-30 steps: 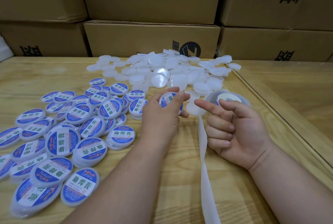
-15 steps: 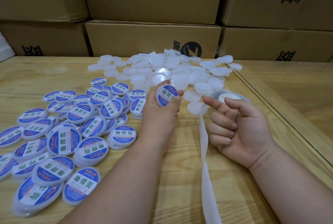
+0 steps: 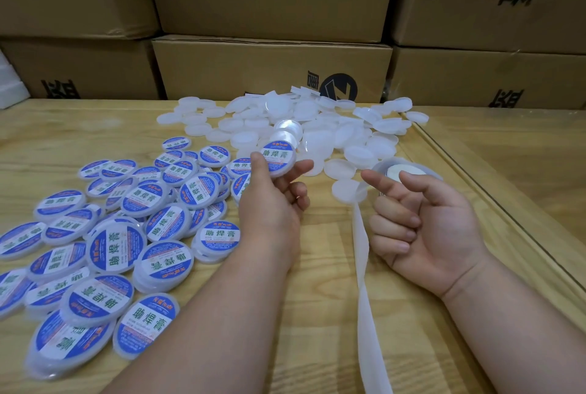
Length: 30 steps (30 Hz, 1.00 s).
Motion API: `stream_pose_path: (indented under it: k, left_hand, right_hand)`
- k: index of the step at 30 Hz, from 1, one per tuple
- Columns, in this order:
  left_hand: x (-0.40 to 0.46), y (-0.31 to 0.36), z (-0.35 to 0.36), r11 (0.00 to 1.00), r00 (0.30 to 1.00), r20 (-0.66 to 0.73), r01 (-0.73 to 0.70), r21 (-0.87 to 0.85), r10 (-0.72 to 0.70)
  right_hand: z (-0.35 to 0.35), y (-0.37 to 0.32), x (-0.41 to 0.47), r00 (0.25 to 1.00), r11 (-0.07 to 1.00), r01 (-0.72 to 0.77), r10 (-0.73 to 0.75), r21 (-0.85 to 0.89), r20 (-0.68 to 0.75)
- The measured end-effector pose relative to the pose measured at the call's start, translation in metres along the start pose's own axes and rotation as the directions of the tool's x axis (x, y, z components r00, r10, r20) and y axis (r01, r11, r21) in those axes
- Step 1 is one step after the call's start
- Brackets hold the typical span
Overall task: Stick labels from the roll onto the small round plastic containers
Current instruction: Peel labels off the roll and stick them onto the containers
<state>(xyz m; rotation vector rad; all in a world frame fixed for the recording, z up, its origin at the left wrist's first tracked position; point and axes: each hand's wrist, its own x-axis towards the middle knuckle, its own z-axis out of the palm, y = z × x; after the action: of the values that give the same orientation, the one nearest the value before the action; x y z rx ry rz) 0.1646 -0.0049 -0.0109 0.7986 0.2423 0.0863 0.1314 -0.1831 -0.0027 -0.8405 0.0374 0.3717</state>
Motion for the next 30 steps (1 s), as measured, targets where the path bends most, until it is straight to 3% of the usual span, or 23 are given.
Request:
stream_pose_path:
  k: [5,10,14,21,22,24,25,27,30]
  left_hand:
    - [0.004,0.001,-0.003,0.990,0.999,-0.047,-0.005,-0.140,-0.002]
    - [0.003,0.012,-0.007,0.924,0.994,-0.104,-0.012,-0.383,-0.030]
    - [0.000,0.015,-0.005,0.911,0.994,-0.107,-0.008,-0.413,-0.040]
    - [-0.005,0.012,-0.003,0.946,0.992,0.095,0.110,-0.305,-0.085]
    - [-0.006,0.010,-0.001,0.968,0.990,0.118,0.097,-0.231,-0.071]
    - [-0.009,0.000,0.002,0.994,0.992,0.122,-0.039,0.103,0.026]
    - [-0.011,-0.006,0.004,0.938,0.985,0.138,-0.142,0.315,0.102]
    - [-0.016,-0.019,0.004,0.721,0.939,0.288,-0.332,0.608,0.189]
    - [-0.020,-0.034,0.001,0.219,0.834,0.550,-0.546,0.809,0.049]
  right_hand:
    - [0.001,-0.001,0.000,1.000,1.000,0.001,-0.001,0.001,-0.008]
    - [0.002,0.000,0.000,1.000,1.000,0.001,-0.001,-0.003,-0.006]
    - [0.003,0.000,0.000,1.000,1.000,0.004,-0.004,-0.009,-0.006]
    - [0.004,0.001,-0.001,0.999,0.999,0.034,-0.034,-0.030,-0.019]
    - [0.004,0.002,-0.001,0.998,0.998,0.047,-0.048,-0.041,-0.030]
    - [0.005,0.003,0.000,0.996,0.995,0.077,-0.080,-0.055,-0.048]
    - [0.005,0.003,0.000,0.993,0.994,0.097,-0.100,-0.060,-0.060]
    - [0.007,0.004,0.001,0.985,0.986,0.142,-0.149,-0.084,-0.092]
    - [0.008,0.007,0.003,0.972,0.971,0.201,-0.214,-0.131,-0.100]
